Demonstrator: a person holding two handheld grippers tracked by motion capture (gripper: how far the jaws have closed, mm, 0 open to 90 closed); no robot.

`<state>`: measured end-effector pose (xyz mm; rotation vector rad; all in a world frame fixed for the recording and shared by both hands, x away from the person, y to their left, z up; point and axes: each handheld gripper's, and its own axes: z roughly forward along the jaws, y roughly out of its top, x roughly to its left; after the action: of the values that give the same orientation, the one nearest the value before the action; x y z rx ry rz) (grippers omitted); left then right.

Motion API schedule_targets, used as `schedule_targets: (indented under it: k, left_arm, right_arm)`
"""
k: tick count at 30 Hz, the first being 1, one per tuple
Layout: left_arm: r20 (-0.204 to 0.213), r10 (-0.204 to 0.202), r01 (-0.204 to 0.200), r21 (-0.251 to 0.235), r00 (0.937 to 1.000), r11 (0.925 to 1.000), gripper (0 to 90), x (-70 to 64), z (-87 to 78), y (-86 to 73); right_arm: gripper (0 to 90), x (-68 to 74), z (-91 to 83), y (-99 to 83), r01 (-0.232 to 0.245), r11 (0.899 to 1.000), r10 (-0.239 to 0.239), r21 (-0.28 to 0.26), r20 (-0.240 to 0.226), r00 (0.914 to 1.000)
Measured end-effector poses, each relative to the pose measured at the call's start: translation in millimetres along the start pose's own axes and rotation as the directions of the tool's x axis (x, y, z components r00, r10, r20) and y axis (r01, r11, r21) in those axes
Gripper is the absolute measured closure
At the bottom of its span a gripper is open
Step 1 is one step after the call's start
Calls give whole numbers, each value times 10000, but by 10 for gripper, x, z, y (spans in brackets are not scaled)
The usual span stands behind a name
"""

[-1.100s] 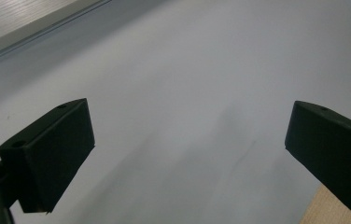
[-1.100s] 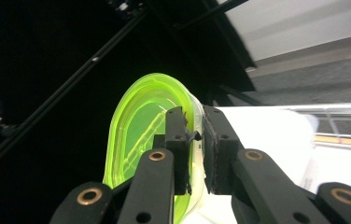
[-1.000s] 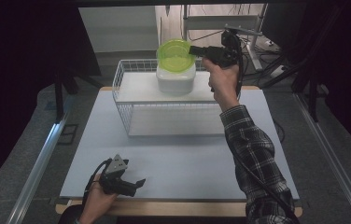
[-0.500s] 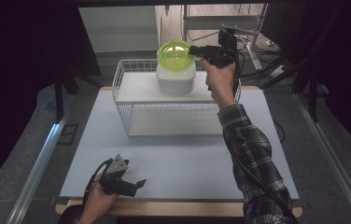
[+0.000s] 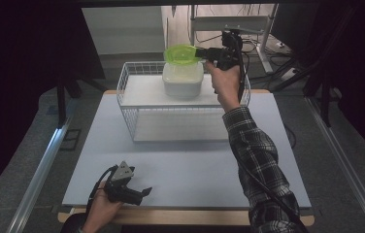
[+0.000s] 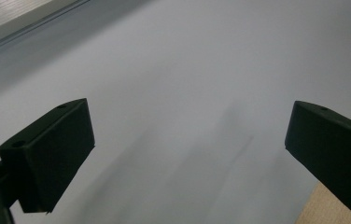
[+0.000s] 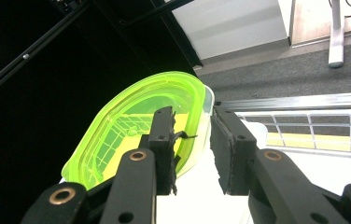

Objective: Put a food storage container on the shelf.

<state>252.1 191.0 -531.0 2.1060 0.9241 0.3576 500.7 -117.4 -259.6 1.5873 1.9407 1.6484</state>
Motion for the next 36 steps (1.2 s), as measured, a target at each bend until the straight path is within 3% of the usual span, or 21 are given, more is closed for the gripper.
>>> schedule_targets:
  k: [3, 14, 18, 24, 32, 36]
  left_arm:
    - [1, -12, 12, 14, 10000, 10000, 12, 1, 2, 0]
    - [12, -38, 38, 31, 10000, 10000, 13, 2, 2, -1]
    - [29, -51, 50, 65, 10000, 10000, 14, 1, 3, 1]
    - [53, -88, 87, 84, 9999, 9999, 16, 2, 3, 1]
    - [104, -130, 132, -178, 9999, 9998, 14, 10, -13, -1]
    - [182, -167, 171, -267, 9997, 9995, 13, 15, -20, -1]
  right_arm:
    - [665, 4, -3, 0, 68, 10000, -68, 0, -15, 10000]
    - [286, -8, -101, -6, 1015, 9946, -1026, -224, -567, 9931]
    - [229, -37, -155, -66, 1220, 9924, -1232, -188, -915, 9882]
    - [162, -48, -218, -225, 1941, 9810, -1922, 63, -1117, 9750]
    - [122, -92, -304, -438, 2385, 9709, -2319, 228, -1610, 9593]
    - [108, -82, -352, -532, 2785, 9601, -2707, 268, -1636, 9487]
